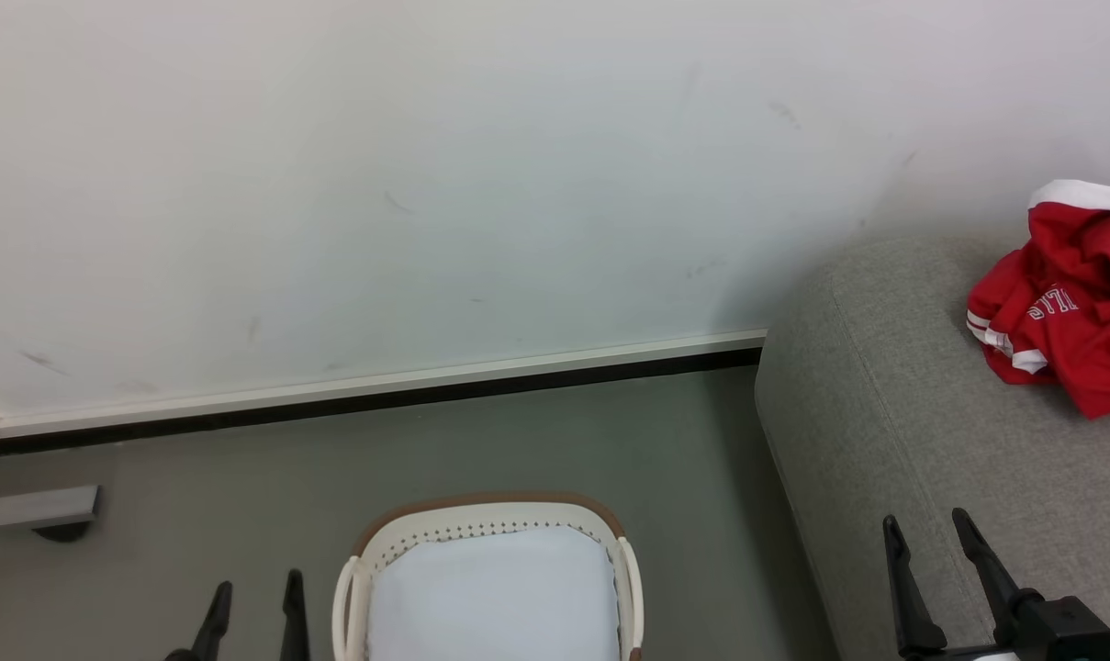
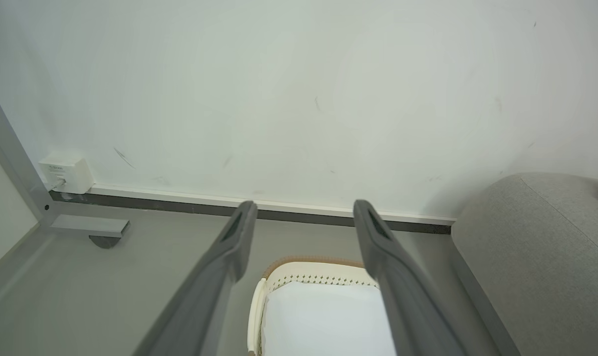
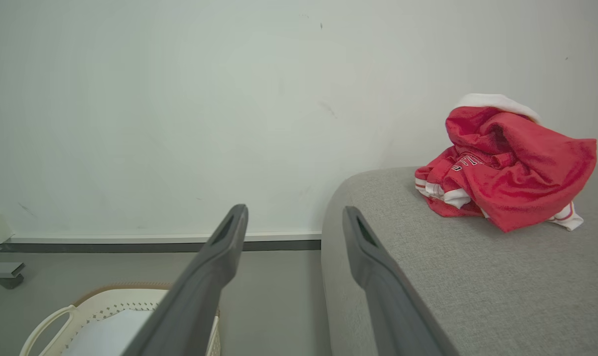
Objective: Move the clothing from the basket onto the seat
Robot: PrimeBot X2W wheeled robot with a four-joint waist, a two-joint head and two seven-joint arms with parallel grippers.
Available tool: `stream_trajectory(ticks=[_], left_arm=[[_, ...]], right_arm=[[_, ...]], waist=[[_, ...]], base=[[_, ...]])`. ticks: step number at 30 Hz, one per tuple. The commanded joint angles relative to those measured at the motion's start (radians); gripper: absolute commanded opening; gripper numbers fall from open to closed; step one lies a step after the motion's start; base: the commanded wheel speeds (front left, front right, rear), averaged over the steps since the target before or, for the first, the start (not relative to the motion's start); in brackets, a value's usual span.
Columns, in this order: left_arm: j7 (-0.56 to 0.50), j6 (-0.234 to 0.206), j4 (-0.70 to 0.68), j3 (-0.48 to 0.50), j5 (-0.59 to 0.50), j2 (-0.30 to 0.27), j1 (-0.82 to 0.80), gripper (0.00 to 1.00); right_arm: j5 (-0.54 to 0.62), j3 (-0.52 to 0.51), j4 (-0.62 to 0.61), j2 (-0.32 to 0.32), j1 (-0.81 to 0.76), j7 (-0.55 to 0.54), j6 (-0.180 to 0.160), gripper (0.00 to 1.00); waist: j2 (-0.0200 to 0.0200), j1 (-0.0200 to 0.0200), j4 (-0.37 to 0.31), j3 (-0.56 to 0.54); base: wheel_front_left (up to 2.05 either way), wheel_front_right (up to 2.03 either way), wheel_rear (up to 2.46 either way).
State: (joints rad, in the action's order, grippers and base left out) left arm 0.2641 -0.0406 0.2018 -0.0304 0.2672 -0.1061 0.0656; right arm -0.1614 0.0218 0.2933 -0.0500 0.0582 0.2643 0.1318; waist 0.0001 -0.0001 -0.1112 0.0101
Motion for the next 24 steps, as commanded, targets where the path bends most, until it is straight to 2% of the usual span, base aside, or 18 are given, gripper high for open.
stream_trajectory(ticks=[1, 11, 24], left_arm=[[0.000, 0.011, -0.001, 0.013, -0.020, 0.009, 0.014, 1.00], [0.000, 0.065, 0.013, 0.081, -0.078, 0.044, 0.010, 1.00], [0.000, 0.082, 0.018, 0.113, -0.106, 0.054, 0.010, 1.00]], right_arm=[[-0.007, 0.011, 0.010, -0.002, -0.017, 0.000, -0.002, 1.00], [-0.024, 0.043, 0.036, -0.002, -0.017, 0.000, -0.002, 1.00], [-0.037, 0.054, 0.047, -0.002, -0.017, 0.000, -0.002, 1.00]], waist=[[-0.0001, 0.0001, 0.004, -0.003], [-0.0001, 0.0001, 0.012, -0.004], [-0.0001, 0.0001, 0.009, -0.010]], base=[[0.00, 0.00, 0.00], [0.00, 0.00, 0.00], [0.00, 0.00, 0.00]])
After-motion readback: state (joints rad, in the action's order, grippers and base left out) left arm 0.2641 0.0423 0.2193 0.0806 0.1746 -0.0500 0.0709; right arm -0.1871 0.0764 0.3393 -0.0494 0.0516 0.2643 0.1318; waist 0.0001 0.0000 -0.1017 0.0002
